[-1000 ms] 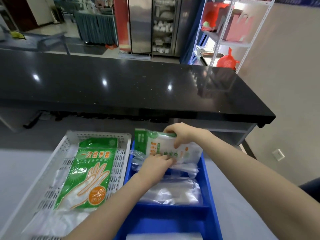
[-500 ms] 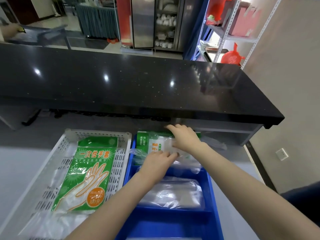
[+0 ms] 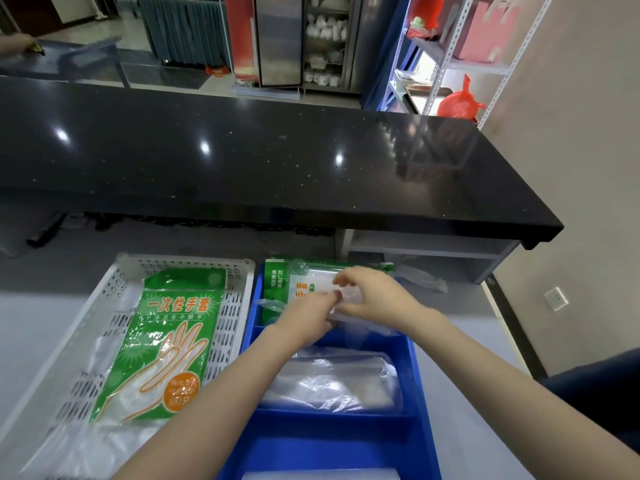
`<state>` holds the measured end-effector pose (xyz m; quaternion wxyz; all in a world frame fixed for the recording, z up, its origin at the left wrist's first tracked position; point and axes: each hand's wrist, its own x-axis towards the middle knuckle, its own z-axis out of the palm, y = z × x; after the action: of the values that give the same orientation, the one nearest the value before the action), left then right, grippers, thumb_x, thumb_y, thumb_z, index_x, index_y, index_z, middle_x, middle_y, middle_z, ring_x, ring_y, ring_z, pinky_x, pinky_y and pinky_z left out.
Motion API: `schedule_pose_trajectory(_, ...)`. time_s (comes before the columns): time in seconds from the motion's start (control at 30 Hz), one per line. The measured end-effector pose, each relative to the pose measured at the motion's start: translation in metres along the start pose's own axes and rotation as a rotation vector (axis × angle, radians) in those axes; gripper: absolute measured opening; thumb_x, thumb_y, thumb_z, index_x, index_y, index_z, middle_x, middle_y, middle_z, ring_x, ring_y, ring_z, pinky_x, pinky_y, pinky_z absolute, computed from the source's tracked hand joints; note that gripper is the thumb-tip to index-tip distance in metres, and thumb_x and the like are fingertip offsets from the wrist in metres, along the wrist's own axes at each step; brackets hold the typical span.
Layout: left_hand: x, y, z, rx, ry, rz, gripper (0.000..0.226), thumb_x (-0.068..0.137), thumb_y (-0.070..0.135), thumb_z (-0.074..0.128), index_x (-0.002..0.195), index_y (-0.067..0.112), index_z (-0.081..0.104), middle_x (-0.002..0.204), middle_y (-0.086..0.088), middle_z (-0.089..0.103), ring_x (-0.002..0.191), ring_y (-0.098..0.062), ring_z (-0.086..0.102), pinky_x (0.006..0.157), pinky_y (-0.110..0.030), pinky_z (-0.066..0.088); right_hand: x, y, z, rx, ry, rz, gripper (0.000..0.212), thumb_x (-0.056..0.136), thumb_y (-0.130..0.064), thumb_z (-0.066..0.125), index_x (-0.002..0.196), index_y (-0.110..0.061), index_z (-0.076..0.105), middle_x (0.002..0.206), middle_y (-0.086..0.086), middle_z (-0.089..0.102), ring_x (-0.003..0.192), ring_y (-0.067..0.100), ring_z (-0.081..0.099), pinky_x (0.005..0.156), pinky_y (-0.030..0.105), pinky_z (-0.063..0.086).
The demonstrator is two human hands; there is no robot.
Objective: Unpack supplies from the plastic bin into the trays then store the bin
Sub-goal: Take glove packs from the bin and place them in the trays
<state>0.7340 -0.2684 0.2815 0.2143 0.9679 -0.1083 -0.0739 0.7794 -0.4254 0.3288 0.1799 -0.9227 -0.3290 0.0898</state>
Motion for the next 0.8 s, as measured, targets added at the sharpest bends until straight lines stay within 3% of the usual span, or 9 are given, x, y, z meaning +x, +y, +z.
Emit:
schedule_pose_trajectory(0.1,-0.005,-0.007,-0.007,-0.100,0.014,0.005,0.039,0.081,0.029,0.069,0.117,0.027,0.054,0.114,0.001,0.065,0.098,-0.017,0.061,0.080,-0.034,0.052,-0.018,0.008,0.011,-0.024,-0.104,0.075,0.053,0.077,-0.046,0.067,0.123,-0.032,0.046,0.121,-0.007,0.062,0.108,0.017,0.059,0.084,0.041,0.053)
schedule_pose_trajectory(0.2,-0.015,-0.018,-0.016,-0.059,0.066,0.031,0.042,0.080,0.029,0.070,0.118,0.028,0.053,0.111,0.004,0.063,0.097,-0.014,0.059,0.083,-0.034,0.052,-0.021,0.014,0.022,-0.086,-0.085,0.136,0.035,0.086,-0.028,0.057,0.117,-0.031,0.043,0.110,0.002,0.066,0.098,0.028,0.061,0.076,0.040,0.052)
schedule_pose_trajectory(0.3,-0.026,-0.028,-0.020,0.071,0.172,0.076,0.034,0.084,0.023,0.065,0.116,0.027,0.056,0.107,0.007,0.062,0.096,-0.012,0.058,0.082,-0.026,0.047,-0.018,0.017,0.033,-0.274,-0.119,0.106,0.027,0.087,-0.015,0.048,0.113,-0.022,0.052,0.107,0.007,0.066,0.096,0.032,0.059,0.067,0.036,0.044)
schedule_pose_trajectory(0.43,-0.037,-0.031,-0.017,0.027,0.101,-0.019,0.025,0.089,0.020,0.061,0.113,0.027,0.056,0.099,0.007,0.067,0.089,-0.011,0.064,0.079,-0.029,0.054,-0.023,0.013,0.042,-0.449,0.109,-0.025,0.033,0.073,-0.006,0.059,0.105,-0.013,0.063,0.100,0.008,0.063,0.093,0.031,0.056,0.073,0.038,0.044)
schedule_pose_trajectory(0.53,-0.036,-0.030,-0.014,-0.021,0.080,-0.071,0.016,0.091,0.021,0.059,0.107,0.025,0.057,0.093,0.004,0.070,0.082,-0.011,0.065,0.077,-0.031,0.056,-0.030,0.011,0.041,-0.407,0.286,-0.099,0.037,0.063,-0.001,0.070,0.097,-0.013,0.064,0.097,0.007,0.063,0.087,0.029,0.058,0.073,0.039,0.048)
schedule_pose_trajectory(0.63,-0.032,-0.031,-0.012,-0.052,0.063,-0.089,0.009,0.091,0.023,0.060,0.100,0.023,0.060,0.093,0.004,0.070,0.080,-0.009,0.063,0.073,-0.025,0.053,-0.037,0.016,0.034,-0.125,0.098,-0.052,0.019,0.083,-0.021,0.065,0.102,-0.019,0.063,0.106,0.001,0.063,0.099,0.023,0.057,0.080,0.037,0.050)
schedule_pose_trajectory(0.73,-0.029,-0.031,-0.013,-0.060,0.028,-0.087,0.011,0.092,0.027,0.058,0.103,0.023,0.060,0.095,0.004,0.070,0.080,-0.009,0.062,0.070,-0.022,0.049,-0.043,0.022,0.030,-0.069,-0.131,0.010,0.038,0.083,-0.052,0.060,0.115,-0.031,0.058,0.117,-0.008,0.061,0.104,0.014,0.056,0.085,0.032,0.050)
schedule_pose_trajectory(0.8,-0.030,-0.031,-0.015,-0.067,0.030,-0.069,0.016,0.094,0.029,0.055,0.109,0.024,0.058,0.095,0.005,0.068,0.081,-0.010,0.062,0.072,-0.026,0.053,-0.045,0.024,0.029,-0.092,-0.187,0.028,0.046,0.082,-0.054,0.061,0.122,-0.033,0.053,0.122,-0.009,0.061,0.104,0.014,0.057,0.084,0.031,0.049)
